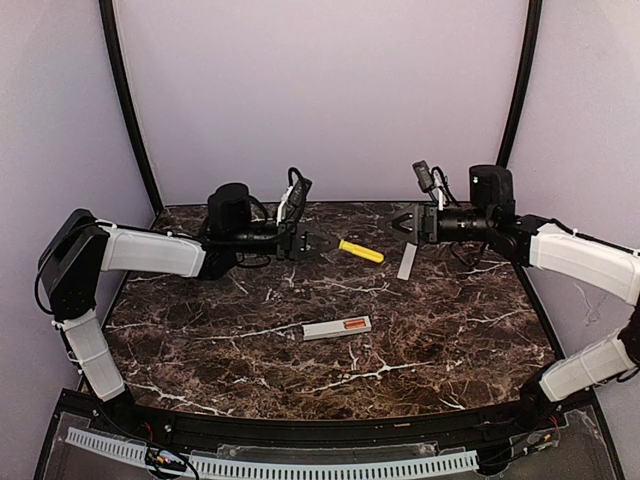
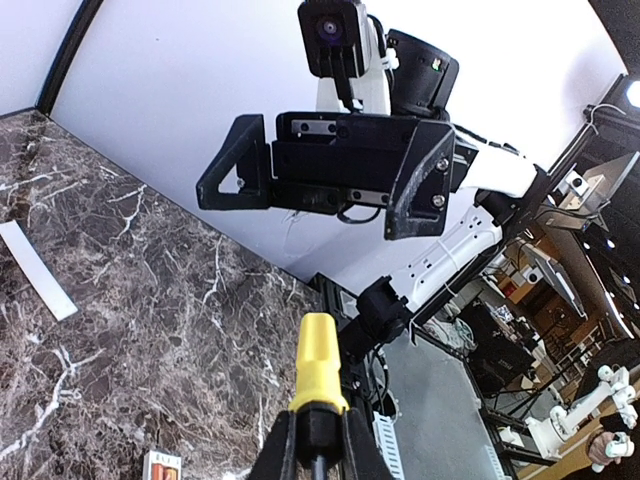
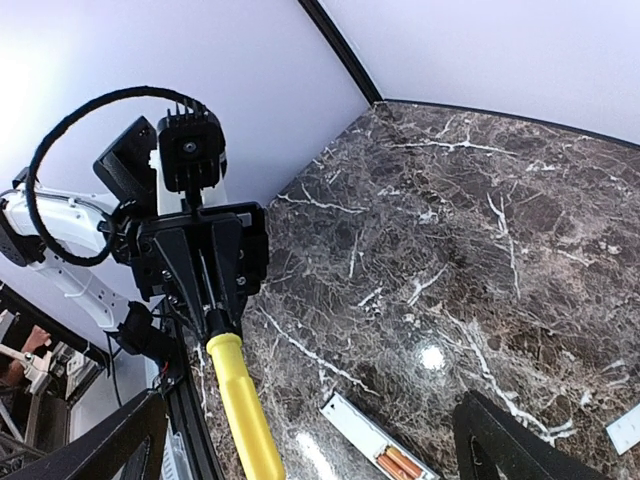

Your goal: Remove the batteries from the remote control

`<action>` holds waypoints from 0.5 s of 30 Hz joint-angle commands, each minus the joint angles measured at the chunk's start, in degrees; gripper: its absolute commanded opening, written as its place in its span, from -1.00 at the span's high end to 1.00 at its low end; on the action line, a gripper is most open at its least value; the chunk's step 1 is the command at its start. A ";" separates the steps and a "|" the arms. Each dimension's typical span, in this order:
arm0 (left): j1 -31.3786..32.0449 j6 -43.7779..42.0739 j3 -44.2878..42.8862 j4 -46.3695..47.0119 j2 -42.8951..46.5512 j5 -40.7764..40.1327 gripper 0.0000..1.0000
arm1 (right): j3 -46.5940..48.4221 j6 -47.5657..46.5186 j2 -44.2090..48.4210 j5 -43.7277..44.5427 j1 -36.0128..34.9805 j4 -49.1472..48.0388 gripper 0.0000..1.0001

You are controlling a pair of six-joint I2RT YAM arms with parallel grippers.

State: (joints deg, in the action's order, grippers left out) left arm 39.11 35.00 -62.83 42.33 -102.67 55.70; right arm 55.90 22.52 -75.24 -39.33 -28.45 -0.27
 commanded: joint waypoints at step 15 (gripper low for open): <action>-0.20 15.16 -4.38 18.29 -3.33 -6.90 0.99 | -4.92 14.65 -1.76 -4.88 -0.87 -26.09 -0.78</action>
State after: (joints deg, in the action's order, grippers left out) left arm 39.11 46.44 -65.14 55.11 -104.64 49.89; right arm 50.94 35.00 -75.40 -42.39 -28.53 -20.62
